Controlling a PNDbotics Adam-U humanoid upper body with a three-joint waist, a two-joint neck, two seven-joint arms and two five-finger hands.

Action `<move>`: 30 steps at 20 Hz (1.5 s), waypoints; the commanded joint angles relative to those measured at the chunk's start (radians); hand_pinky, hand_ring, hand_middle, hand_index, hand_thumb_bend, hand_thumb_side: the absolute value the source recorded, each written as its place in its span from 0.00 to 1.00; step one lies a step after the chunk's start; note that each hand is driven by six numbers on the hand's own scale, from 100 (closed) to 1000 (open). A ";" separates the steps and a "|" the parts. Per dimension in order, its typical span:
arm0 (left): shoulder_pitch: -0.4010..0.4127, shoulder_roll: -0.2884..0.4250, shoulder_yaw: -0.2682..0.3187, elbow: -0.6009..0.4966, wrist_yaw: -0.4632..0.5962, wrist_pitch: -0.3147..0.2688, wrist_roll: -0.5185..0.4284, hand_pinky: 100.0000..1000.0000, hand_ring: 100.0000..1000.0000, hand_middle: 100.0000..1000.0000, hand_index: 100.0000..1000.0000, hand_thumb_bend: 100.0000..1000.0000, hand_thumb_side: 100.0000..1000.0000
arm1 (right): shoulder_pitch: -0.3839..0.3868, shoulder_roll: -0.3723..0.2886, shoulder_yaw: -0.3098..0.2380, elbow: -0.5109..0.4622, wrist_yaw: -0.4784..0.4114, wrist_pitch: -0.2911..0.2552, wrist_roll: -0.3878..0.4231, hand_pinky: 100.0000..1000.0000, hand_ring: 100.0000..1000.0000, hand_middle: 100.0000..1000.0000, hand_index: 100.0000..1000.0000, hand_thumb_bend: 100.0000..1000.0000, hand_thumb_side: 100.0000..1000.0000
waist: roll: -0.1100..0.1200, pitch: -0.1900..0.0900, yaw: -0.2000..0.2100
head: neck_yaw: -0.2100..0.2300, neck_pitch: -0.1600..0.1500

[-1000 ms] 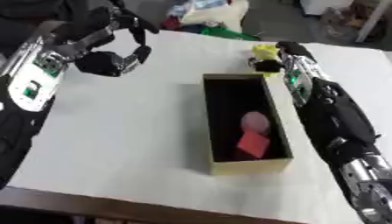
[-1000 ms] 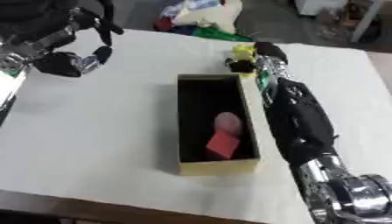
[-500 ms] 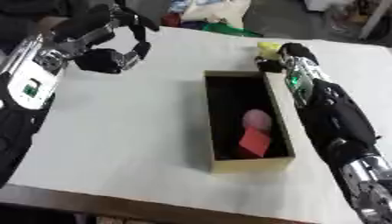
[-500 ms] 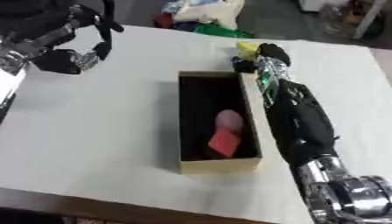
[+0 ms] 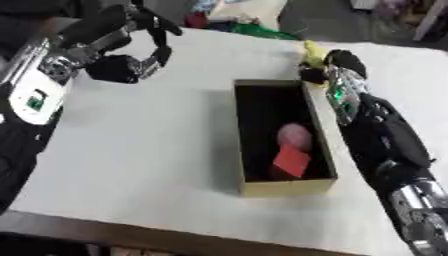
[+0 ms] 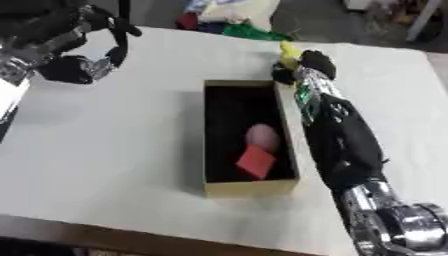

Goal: Pick up objects on the table and place them in the box.

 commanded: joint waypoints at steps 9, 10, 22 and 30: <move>-0.020 0.019 0.013 -0.016 0.012 0.010 0.003 0.64 0.55 0.46 0.80 0.00 0.86 | -0.005 -0.021 0.006 0.004 -0.083 -0.011 -0.107 0.56 0.46 0.28 0.49 0.00 0.09 | 0.013 -0.022 -0.015 | 0.009 0.010; -0.020 0.019 0.014 -0.016 0.013 0.011 0.003 0.64 0.55 0.46 0.80 0.00 0.86 | -0.004 -0.022 0.006 0.004 -0.090 -0.012 -0.114 0.55 0.46 0.28 0.48 0.00 0.07 | 0.014 -0.023 -0.017 | 0.010 0.011; -0.016 0.021 0.017 -0.016 0.021 0.015 0.008 0.64 0.55 0.46 0.80 0.00 0.86 | -0.001 -0.028 0.024 -0.001 -0.153 -0.067 -0.112 0.54 0.42 0.16 0.37 0.00 0.00 | 0.021 -0.038 -0.037 | 0.018 0.021; -0.006 0.027 0.021 -0.012 0.026 0.019 0.008 0.64 0.55 0.46 0.80 0.00 0.86 | -0.007 -0.038 0.051 -0.036 -0.162 -0.122 -0.090 0.54 0.42 0.14 0.36 0.00 0.00 | 0.019 -0.060 -0.062 | 0.029 0.029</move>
